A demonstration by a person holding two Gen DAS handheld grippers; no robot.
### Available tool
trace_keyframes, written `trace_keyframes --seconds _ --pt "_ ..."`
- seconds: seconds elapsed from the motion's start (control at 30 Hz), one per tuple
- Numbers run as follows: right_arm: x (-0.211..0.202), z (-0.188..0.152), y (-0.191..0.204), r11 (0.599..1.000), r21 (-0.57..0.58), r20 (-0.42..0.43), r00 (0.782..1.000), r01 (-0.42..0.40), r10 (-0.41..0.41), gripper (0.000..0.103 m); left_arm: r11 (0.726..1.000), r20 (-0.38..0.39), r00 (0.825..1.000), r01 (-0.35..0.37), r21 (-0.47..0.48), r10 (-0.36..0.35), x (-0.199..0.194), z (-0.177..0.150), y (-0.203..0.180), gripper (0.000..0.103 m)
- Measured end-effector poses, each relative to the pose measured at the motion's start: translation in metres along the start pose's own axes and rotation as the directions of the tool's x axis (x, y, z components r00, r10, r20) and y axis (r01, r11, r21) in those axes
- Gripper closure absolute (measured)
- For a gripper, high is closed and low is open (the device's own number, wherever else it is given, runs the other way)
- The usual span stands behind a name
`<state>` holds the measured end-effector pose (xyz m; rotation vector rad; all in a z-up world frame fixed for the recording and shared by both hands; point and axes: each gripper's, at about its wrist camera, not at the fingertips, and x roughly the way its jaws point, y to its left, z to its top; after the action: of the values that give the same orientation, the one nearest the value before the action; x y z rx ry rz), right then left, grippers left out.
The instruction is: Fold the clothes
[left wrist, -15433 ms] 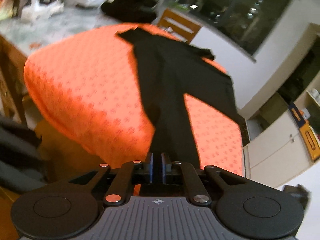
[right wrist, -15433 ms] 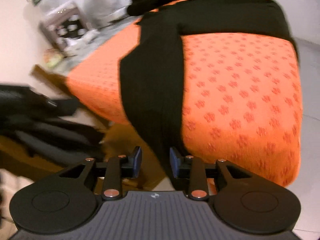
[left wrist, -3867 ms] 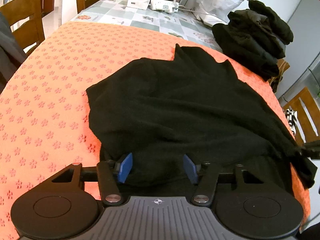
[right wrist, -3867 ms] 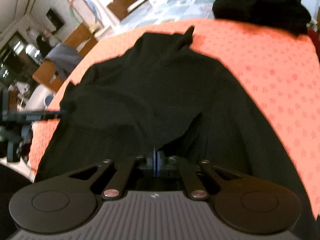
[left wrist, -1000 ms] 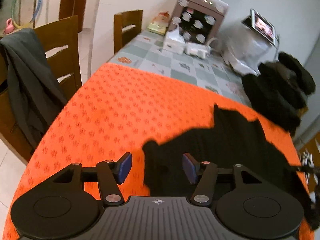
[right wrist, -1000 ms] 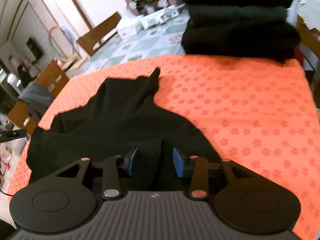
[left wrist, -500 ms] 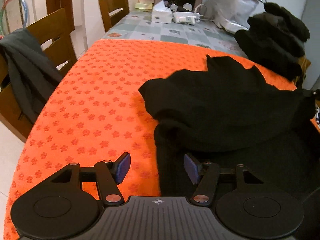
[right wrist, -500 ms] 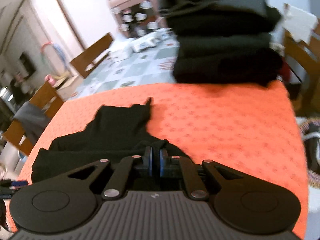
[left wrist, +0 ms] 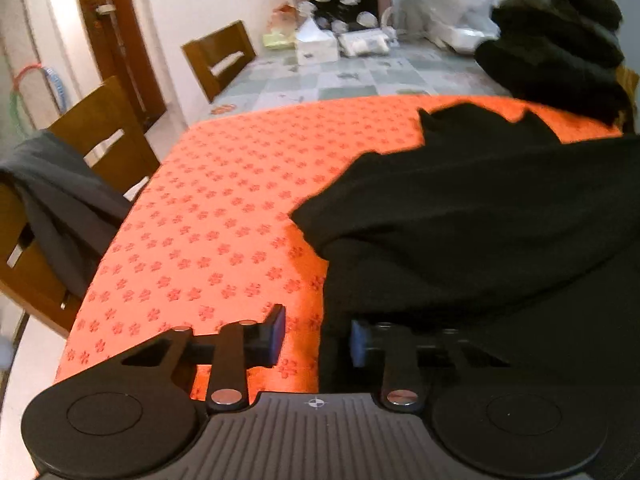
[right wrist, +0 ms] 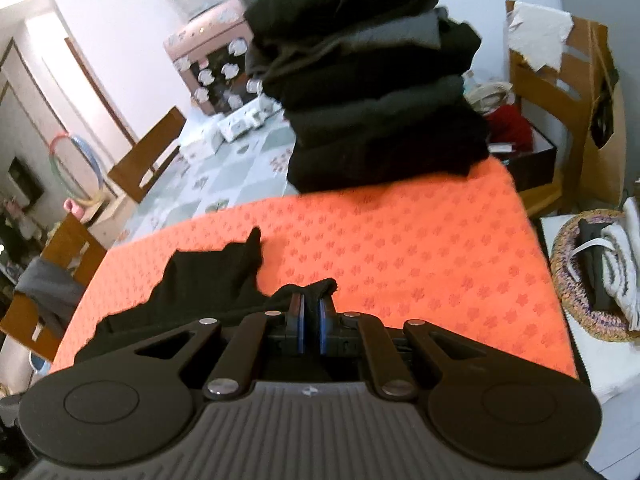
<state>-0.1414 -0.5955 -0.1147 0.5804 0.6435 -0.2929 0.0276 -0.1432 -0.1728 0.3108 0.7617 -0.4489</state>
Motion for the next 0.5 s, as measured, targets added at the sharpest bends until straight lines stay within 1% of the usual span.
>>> trace_keyframes --seconds 0.03,0.07,0.13,0.17,0.23,0.27,0.3,0.33,0.37,0.43,0.47,0.5 --pt "-0.001 0.001 0.0 1.0 0.003 -0.003 1.0 0.006 -0.006 0.095 1.0 0.003 1.0 -0.001 -0.024 0.001 -0.002 -0.001 0.002 0.076" --pt "-0.001 0.0 -0.001 1.0 0.002 -0.01 1.0 0.022 -0.022 0.095 0.997 -0.004 1.0 0.007 -0.071 -0.007 -0.003 -0.003 0.008 0.076" --pt "0.004 -0.006 -0.003 0.999 -0.015 -0.056 0.998 0.041 -0.042 0.095 0.985 -0.019 0.999 0.025 -0.169 -0.028 -0.003 -0.006 0.019 0.075" --pt "0.008 -0.009 -0.004 0.998 -0.024 -0.085 0.995 0.05 -0.052 0.094 0.974 -0.023 0.999 0.042 -0.224 -0.049 -0.002 -0.008 0.025 0.074" --pt "0.017 -0.017 -0.006 0.997 -0.043 -0.15 0.986 0.061 -0.067 0.094 0.94 -0.024 0.995 0.08 -0.332 -0.093 0.0 -0.011 0.038 0.07" --pt "0.02 -0.019 -0.005 0.995 -0.064 -0.173 0.981 0.077 -0.087 0.093 0.93 -0.025 0.994 0.09 -0.356 -0.106 0.001 -0.012 0.042 0.065" --pt "0.022 -0.02 -0.003 0.991 -0.087 -0.178 0.977 0.101 -0.115 0.09 0.921 -0.026 0.993 0.099 -0.377 -0.118 0.001 -0.014 0.045 0.063" --pt "0.021 -0.02 0.0 0.986 -0.113 -0.171 0.975 0.126 -0.144 0.084 0.915 -0.022 0.99 0.119 -0.387 -0.138 -0.001 -0.015 0.047 0.064" --pt "0.019 -0.018 0.005 0.98 -0.141 -0.157 0.975 0.137 -0.159 0.083 0.908 -0.017 0.987 0.14 -0.395 -0.16 -0.003 -0.017 0.049 0.064" --pt "0.015 -0.015 0.018 0.966 -0.211 -0.13 0.975 0.151 -0.181 0.075 0.892 -0.011 0.979 0.183 -0.413 -0.205 -0.008 -0.02 0.054 0.062" --pt "0.013 -0.013 0.025 0.955 -0.252 -0.117 0.975 0.155 -0.189 0.073 0.883 -0.01 0.973 0.204 -0.424 -0.23 -0.012 -0.022 0.057 0.058" --pt "0.012 -0.011 0.033 0.945 -0.289 -0.106 0.975 0.156 -0.194 0.07 0.866 -0.012 0.965 0.23 -0.445 -0.262 -0.014 -0.024 0.061 0.055"
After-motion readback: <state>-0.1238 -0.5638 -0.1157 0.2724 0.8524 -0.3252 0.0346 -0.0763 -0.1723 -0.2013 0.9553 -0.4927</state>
